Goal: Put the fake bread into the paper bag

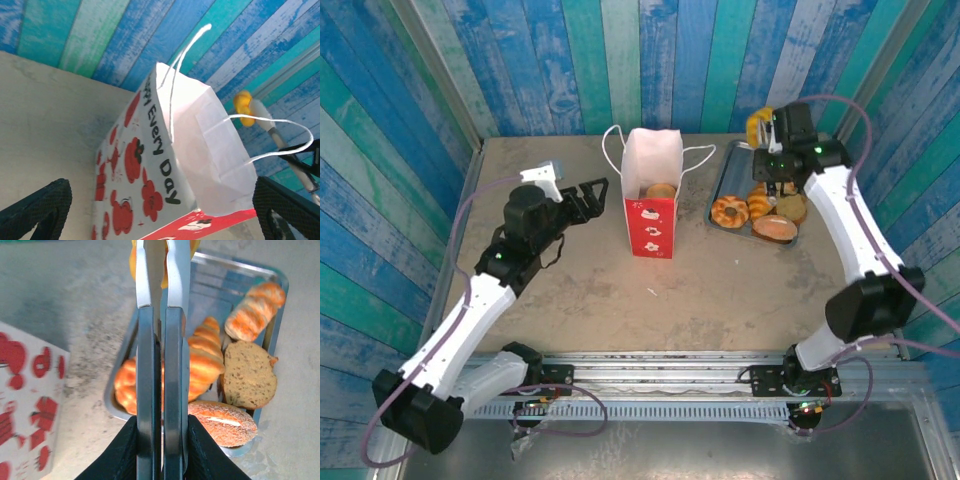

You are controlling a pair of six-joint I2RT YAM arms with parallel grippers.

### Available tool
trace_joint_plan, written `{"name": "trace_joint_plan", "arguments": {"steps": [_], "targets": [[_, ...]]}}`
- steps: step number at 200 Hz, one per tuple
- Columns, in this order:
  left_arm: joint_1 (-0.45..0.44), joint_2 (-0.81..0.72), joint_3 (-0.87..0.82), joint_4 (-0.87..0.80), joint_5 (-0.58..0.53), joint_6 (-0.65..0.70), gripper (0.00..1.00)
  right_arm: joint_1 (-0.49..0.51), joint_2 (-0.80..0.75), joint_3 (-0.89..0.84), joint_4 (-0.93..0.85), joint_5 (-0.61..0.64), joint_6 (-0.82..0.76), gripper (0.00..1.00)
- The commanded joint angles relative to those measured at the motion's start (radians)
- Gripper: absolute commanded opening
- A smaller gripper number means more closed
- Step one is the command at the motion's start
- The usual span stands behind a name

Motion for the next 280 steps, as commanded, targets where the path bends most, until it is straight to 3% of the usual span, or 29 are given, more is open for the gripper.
{"name": "trace_joint_plan", "arguments": {"steps": [1, 62, 130, 213, 280], "targets": [[-0.001, 0.06, 0.038, 0.052, 0.092, -0.036, 0.95, 0.026, -0.11, -0.015, 0.018, -0.015, -0.01, 0.23], [-0.001, 0.217, 0.087, 0.13, 0.211, -0.096, 0.86, 0.187, -0.256, 0.031, 0.009, -0.031, -0.023, 0.23], [-0.002, 0.317, 0.108, 0.187, 0.234, -0.131, 0.72, 0.452, -0.188, 0.104, -0.034, -0.006, -0.014, 0.24], [-0.001, 0.331, 0.087, 0.19, 0.207, -0.132, 0.47, 0.487, -0.057, 0.09, -0.067, -0.101, -0.004, 0.24], [0.0, 0.325, 0.075, 0.195, 0.193, -0.135, 0.38, 0.489, 0.015, 0.071, -0.071, -0.136, 0.011, 0.31]]}}
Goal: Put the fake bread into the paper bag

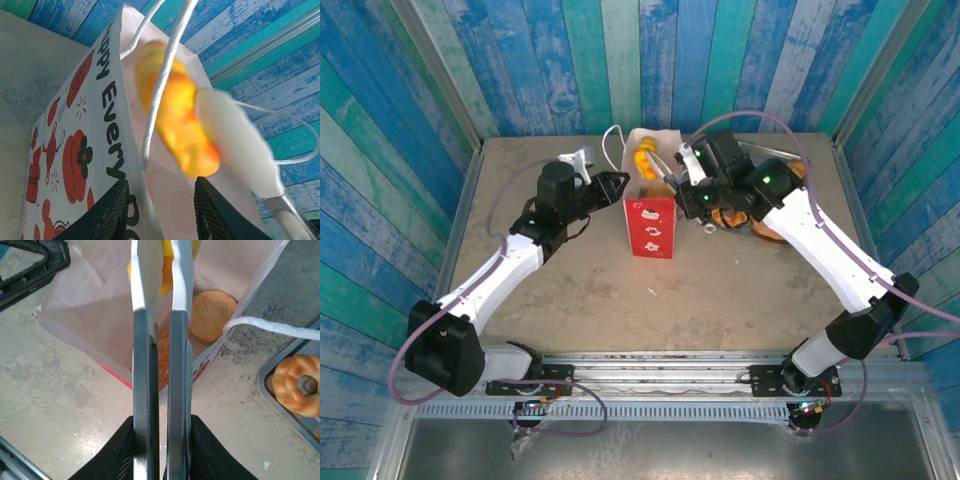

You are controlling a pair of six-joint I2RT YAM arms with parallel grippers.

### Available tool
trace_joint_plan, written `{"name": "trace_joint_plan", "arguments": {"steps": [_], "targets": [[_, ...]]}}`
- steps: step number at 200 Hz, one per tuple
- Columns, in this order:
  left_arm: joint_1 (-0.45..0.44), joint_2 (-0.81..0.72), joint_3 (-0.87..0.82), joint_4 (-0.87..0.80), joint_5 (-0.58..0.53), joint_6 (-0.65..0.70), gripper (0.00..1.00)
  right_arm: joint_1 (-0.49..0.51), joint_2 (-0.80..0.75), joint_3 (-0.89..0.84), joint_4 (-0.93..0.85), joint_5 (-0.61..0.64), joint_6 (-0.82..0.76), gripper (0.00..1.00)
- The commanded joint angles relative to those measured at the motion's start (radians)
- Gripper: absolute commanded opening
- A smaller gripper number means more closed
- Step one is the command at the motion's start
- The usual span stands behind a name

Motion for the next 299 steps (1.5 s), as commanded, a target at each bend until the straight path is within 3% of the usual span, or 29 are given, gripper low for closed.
{"name": "trace_joint_plan", "arguments": {"steps": [1, 166, 237, 263, 299], "targets": [[-0.001, 0.022, -0.009, 0.028, -0.011, 0.002, 0.38, 0.007, 0.013, -0.007, 0.008, -0.017, 0.01, 0.31], [-0.001, -0.004, -0.024, 0.02, -0.028, 0.004, 0.38, 0.006, -0.063, 0.024, 0.052, 0.075, 0.036, 0.37], [-0.001, -0.092, -0.029, -0.02, -0.094, 0.039, 0.59, -0.042, -0.147, 0.034, 0.094, 0.089, 0.045, 0.37], [0.0, -0.15, -0.036, -0.055, -0.155, 0.068, 0.71, -0.091, -0.201, 0.033, 0.096, 0.085, 0.048, 0.38], [0.0, -0.248, -0.067, -0.113, -0.254, 0.121, 0.85, -0.242, -0.263, -0.02, 0.092, 0.075, 0.051, 0.38]]}}
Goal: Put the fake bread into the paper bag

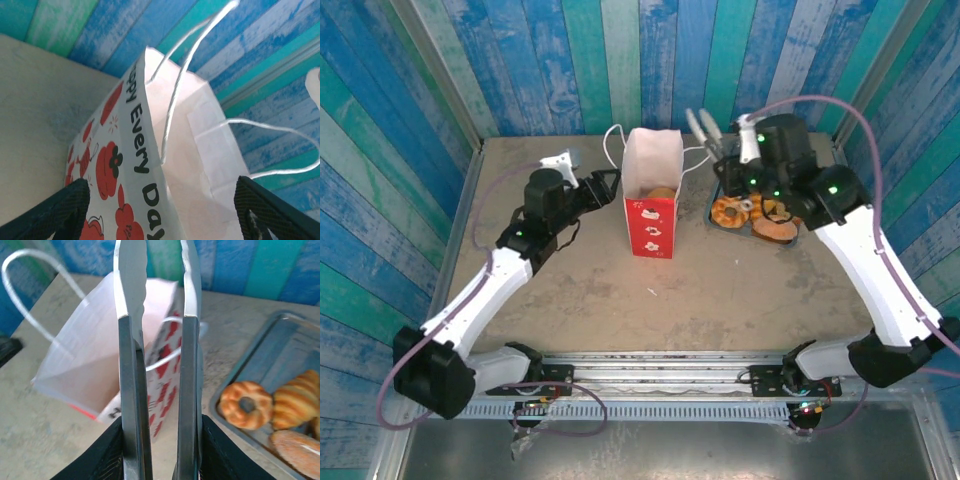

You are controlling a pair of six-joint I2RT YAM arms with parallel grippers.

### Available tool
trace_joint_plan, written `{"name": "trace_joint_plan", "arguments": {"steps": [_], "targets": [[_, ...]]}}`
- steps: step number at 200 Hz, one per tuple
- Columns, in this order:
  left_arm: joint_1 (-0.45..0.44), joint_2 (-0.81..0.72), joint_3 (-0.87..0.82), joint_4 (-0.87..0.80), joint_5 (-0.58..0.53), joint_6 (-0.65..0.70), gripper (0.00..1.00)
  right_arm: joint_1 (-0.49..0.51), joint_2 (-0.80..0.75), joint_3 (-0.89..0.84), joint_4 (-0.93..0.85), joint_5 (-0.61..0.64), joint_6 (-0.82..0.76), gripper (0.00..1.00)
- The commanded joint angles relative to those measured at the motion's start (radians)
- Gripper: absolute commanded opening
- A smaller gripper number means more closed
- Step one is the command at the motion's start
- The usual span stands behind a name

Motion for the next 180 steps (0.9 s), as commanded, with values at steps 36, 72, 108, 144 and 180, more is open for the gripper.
{"name": "trace_joint_plan", "arguments": {"steps": [36, 72, 108, 144, 180], "targets": [[0.0, -0.2, -0.082, -0.093, -0.197, 0.113, 0.99, -0.213, -0.093, -0.124, 0.018, 0.003, 0.003, 0.39], [-0.001, -0.3, -0.157, -0.129, -0.273, 0.145, 0.94, -0.341, -0.084, -0.257, 0.008, -0.005, -0.014, 0.39], [0.0, -0.378, -0.249, -0.129, -0.337, 0.163, 0.94, -0.425, -0.038, -0.376, 0.009, 0.027, -0.023, 0.39], [0.0, -0.392, -0.262, -0.146, -0.355, 0.182, 0.94, -0.446, 0.05, -0.414, 0.006, 0.054, -0.033, 0.4], [0.0, -0.382, -0.269, -0.136, -0.342, 0.175, 0.94, -0.448, 0.142, -0.393, -0.011, 0.031, -0.057, 0.43]]}}
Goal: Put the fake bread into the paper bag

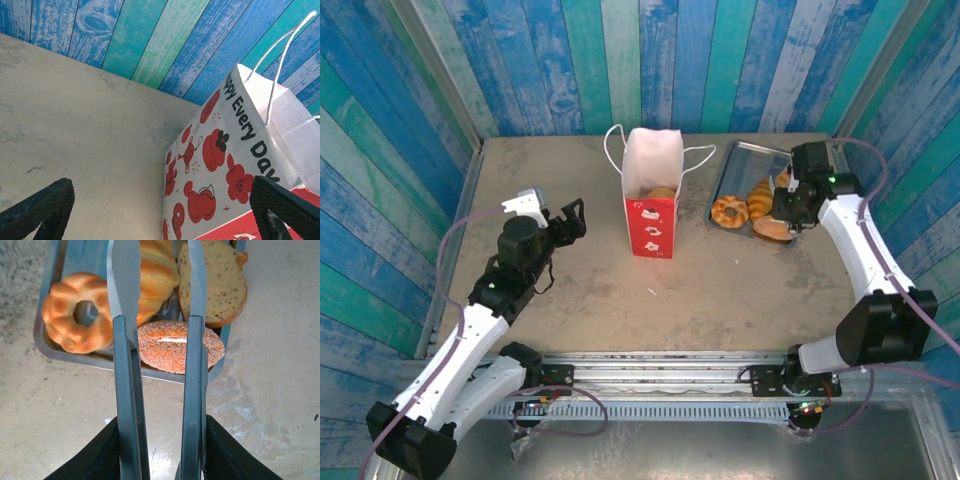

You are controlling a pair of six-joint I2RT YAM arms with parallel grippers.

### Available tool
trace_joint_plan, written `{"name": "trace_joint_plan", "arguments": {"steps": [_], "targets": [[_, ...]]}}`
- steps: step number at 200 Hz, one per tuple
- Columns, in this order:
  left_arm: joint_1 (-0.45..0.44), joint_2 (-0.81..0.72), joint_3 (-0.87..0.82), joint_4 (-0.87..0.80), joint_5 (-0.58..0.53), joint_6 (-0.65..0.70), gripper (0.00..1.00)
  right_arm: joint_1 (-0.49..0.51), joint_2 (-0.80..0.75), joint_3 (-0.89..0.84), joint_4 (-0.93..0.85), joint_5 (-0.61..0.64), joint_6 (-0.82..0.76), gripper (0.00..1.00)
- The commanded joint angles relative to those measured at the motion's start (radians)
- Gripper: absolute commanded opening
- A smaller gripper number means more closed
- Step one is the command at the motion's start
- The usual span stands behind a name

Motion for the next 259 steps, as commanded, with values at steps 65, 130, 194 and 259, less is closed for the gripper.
{"name": "trace_joint_plan", "arguments": {"steps": [65, 130, 194, 259], "targets": [[0.0, 0.032, -0.017, 0.032, 0.011, 0.003, 0.94, -0.006, 0.129, 0.053, -0.03, -0.017, -0.057, 0.5], [0.0, 0.069, -0.012, 0.052, 0.035, -0.02, 0.94, -0.007, 0.208, 0.095, -0.027, -0.035, -0.076, 0.53], [0.0, 0.076, -0.006, 0.046, 0.032, -0.018, 0.94, -0.007, 0.259, 0.115, -0.019, -0.05, -0.08, 0.53], [-0.001, 0.077, -0.002, 0.041, 0.034, -0.017, 0.94, -0.007, 0.311, 0.163, -0.044, -0.061, -0.094, 0.53]]}}
